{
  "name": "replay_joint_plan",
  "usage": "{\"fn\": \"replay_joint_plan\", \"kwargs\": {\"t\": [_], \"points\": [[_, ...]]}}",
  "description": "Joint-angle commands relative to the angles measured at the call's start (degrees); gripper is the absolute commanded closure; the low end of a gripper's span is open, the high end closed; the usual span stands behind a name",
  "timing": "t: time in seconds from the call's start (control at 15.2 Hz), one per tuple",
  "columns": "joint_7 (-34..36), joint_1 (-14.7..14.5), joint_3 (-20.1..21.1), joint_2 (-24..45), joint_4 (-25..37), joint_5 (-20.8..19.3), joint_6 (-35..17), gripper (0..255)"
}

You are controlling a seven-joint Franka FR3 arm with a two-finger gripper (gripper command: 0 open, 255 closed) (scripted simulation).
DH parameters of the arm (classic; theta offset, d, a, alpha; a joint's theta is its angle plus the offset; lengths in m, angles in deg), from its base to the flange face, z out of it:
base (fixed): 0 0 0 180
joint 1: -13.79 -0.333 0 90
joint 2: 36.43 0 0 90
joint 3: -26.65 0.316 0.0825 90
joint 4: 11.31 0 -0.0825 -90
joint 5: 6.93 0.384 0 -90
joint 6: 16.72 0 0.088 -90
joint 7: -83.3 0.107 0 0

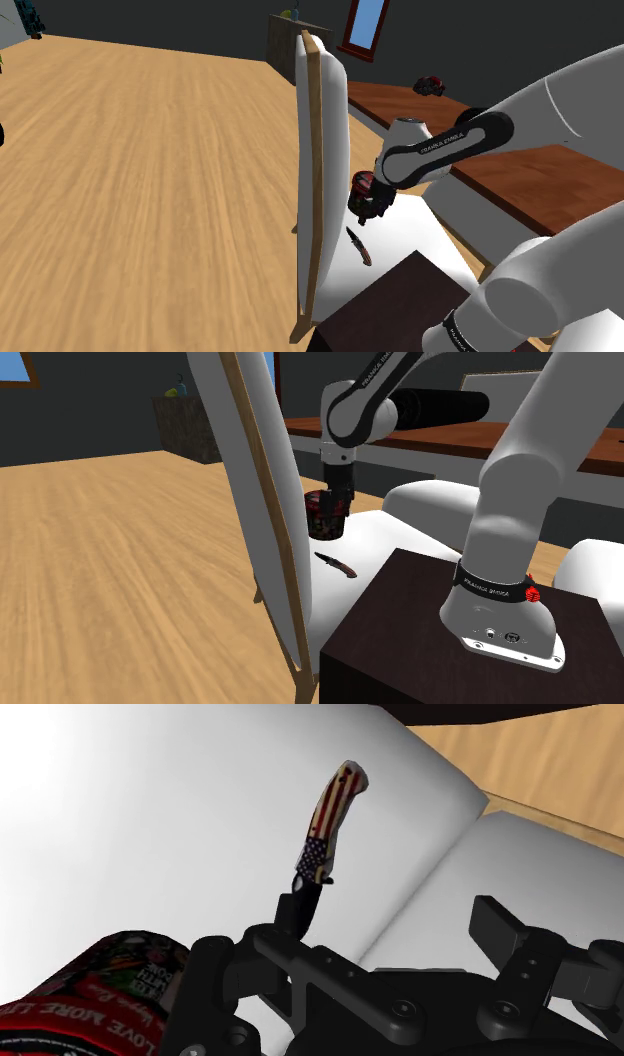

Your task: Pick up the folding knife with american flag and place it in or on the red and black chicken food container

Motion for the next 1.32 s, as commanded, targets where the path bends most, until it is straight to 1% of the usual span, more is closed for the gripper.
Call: {"fn": "replay_joint_plan", "kwargs": {"t": [0.0,0.26,0.46,0.53,0.99,1.25], "points": [[-0.2,0.3,-0.4,5.1,-0.1,0.0,-5.5,0],[-1.2,1.0,-1.4,15.6,1.3,0.5,-14.7,0],[-2.7,1.6,-1.7,23.8,3.3,1.9,-20.9,0],[-2.7,1.6,-1.7,24.1,3.4,2.0,-21.1,0],[-4.2,2.6,-0.4,31.9,4.6,4.0,-27.7,0],[-4.2,2.6,-0.3,31.9,4.6,4.0,-27.7,0]]}}
